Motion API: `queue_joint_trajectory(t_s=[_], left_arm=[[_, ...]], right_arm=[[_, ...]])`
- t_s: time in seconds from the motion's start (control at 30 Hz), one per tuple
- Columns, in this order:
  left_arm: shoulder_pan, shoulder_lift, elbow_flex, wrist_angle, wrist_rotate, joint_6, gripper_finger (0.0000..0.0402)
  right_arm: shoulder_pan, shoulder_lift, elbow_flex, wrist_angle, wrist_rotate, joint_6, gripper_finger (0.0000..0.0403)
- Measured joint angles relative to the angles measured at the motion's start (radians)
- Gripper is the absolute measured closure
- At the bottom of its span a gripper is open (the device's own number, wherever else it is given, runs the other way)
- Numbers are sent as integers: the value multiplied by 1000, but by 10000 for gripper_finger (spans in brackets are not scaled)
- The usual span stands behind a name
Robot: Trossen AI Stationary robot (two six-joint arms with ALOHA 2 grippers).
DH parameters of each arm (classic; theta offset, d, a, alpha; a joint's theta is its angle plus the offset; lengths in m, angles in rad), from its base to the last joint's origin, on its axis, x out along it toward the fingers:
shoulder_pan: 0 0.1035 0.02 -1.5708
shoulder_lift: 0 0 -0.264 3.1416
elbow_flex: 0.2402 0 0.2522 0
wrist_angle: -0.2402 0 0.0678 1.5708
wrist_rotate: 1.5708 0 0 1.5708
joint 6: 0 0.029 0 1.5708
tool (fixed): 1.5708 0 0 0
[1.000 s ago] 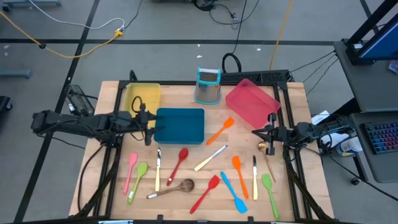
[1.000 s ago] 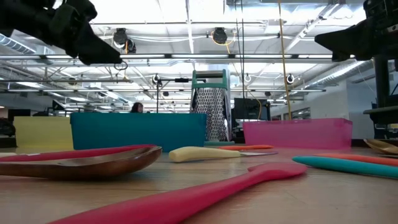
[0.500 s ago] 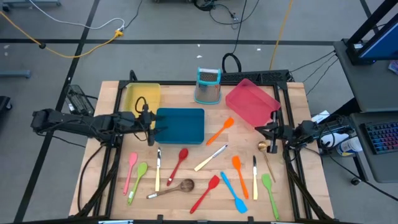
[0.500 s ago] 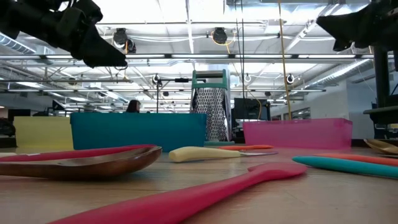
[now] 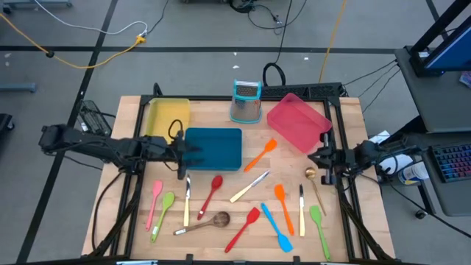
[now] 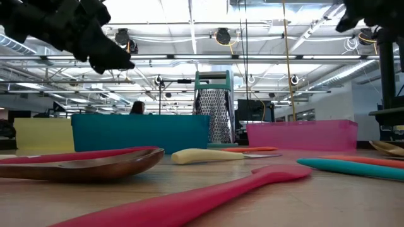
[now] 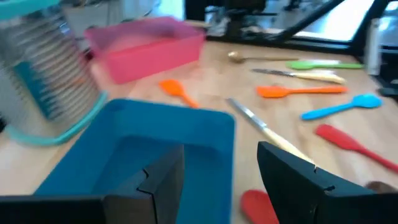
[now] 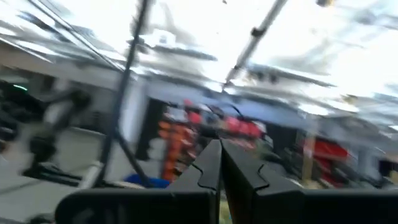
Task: Pick & Place Kitchen Items
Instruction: Put the red serving spoon into the yellow bin
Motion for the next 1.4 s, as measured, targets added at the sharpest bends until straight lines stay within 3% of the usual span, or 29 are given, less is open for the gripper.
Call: queue_joint_trajectory(t_s=[0.23,0.5,0.73,0.8,0.93,1.13,1.23,1.4], left_arm=[[-80,55,0,185,0,23,195],[-163,55,0,217,-6,14,195],[-284,54,61,171,-7,30,195],[-323,54,88,109,-20,45,195],[-399,54,131,-32,-155,18,195],[-456,77,132,-176,-247,-242,195],[-464,124,132,-188,-265,-326,195],[-465,259,132,-85,-267,-304,195]], right_arm=[[0,354,52,319,-116,-46,348],[0,754,286,336,-117,68,270],[0,1024,473,274,-114,177,255],[0,1076,503,246,-114,188,257],[0,1149,528,245,-112,195,258],[0,1243,529,258,-14,255,260],[-4,1286,529,252,37,269,260],[-6,1315,529,242,42,242,260]])
